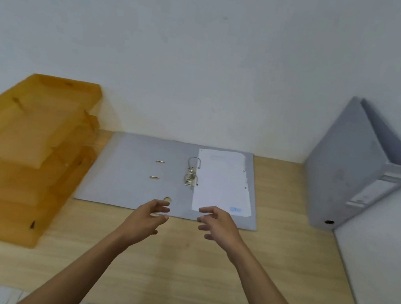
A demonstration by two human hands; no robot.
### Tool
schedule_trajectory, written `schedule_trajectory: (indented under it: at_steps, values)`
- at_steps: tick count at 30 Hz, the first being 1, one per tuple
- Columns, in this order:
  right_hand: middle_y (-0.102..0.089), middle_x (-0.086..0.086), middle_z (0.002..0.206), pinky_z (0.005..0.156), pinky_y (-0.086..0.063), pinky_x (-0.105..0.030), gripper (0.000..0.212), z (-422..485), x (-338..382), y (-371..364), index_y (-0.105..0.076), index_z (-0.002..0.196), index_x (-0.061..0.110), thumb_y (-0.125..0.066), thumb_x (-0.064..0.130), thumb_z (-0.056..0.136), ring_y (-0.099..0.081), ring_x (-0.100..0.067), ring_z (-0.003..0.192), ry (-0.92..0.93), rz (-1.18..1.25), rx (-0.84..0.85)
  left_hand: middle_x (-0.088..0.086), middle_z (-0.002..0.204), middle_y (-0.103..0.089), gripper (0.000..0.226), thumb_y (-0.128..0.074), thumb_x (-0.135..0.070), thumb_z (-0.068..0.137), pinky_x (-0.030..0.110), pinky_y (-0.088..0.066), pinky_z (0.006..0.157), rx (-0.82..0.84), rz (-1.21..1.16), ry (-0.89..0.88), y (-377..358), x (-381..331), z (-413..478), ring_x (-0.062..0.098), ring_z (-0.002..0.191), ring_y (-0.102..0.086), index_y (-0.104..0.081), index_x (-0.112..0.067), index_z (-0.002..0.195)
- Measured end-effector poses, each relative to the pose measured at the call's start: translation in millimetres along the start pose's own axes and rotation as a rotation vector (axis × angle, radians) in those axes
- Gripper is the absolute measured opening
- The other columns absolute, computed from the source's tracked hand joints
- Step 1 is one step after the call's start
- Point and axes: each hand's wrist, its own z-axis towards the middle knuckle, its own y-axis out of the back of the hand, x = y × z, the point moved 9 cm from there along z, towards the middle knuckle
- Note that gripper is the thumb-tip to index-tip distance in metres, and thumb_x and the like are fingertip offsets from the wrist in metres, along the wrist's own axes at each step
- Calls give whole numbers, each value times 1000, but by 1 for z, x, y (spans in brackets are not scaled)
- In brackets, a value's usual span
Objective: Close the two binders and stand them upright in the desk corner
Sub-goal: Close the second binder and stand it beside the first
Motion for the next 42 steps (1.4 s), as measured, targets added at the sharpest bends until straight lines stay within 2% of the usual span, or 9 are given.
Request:
schedule_trajectory:
  at_steps: [13,16,19,21,24,26,31,38,42]
  values:
    - [-66,-8,121,87,-57,-38,33,103,19,-161,-60,126,19,-55,18,93,-71,-22,103,-185,-180,164,0,137,-60,39,-57,-16,99,33,-55,84,-71,-66,186,142,107,52,11,106,-63,-54,-19,137]
    - [-61,-11,124,79,-57,-33,33,126,32,-179,-60,125,18,-54,18,93,-72,-23,102,-192,-224,167,2,144,-55,43,-57,-16,98,32,-52,90,-62,-67,193,162,118,82,18,120,-60,-52,-18,141]
    - [-65,-11,121,79,-56,-32,34,145,42,-184,-59,128,17,-53,17,95,-71,-24,103,-195,-252,167,6,158,-42,53,-57,-17,99,35,-37,112,-69,35,124,182,118,133,25,144,-41,-43,-20,150]
    - [-67,-9,118,78,-55,-31,33,155,51,-183,-59,128,19,-52,17,96,-71,-20,99,-197,-309,163,7,169,-20,65,-54,-27,100,42,-19,123,-84,205,79,193,119,170,27,156,-17,-25,-23,159]
    - [-70,-6,111,75,-55,-30,32,165,58,-170,-60,127,19,-51,16,96,-70,-16,92,-182,-362,126,2,170,17,79,-38,-54,99,57,3,122,-104,647,34,196,139,203,29,156,16,6,-31,161]
    - [-70,-4,105,73,-55,-31,32,176,63,-160,-62,125,18,-52,15,95,-69,-16,89,-177,-390,91,2,169,22,83,-27,-67,94,57,8,122,-98,780,7,193,158,211,29,155,21,9,-33,160]
    - [-65,-1,120,84,-55,-35,32,198,75,-174,-63,124,21,-53,15,94,-65,-19,102,-98,-513,65,0,170,8,84,-26,-74,89,51,12,119,-167,807,-38,176,174,190,25,157,11,-6,-34,161]
    - [-45,-5,152,110,-35,-26,46,222,89,-244,-54,138,16,-53,7,93,-45,-23,139,48,-616,139,5,168,-23,83,-40,-73,88,46,-1,120,-132,811,-119,123,200,104,28,154,-13,-32,-29,158]
    - [-28,-5,165,118,-20,-24,55,215,65,-254,-46,147,16,-57,15,93,-26,-21,152,14,-658,162,0,166,-30,87,-58,-62,81,52,-19,117,-203,703,18,147,196,84,27,151,-31,-29,-30,157]
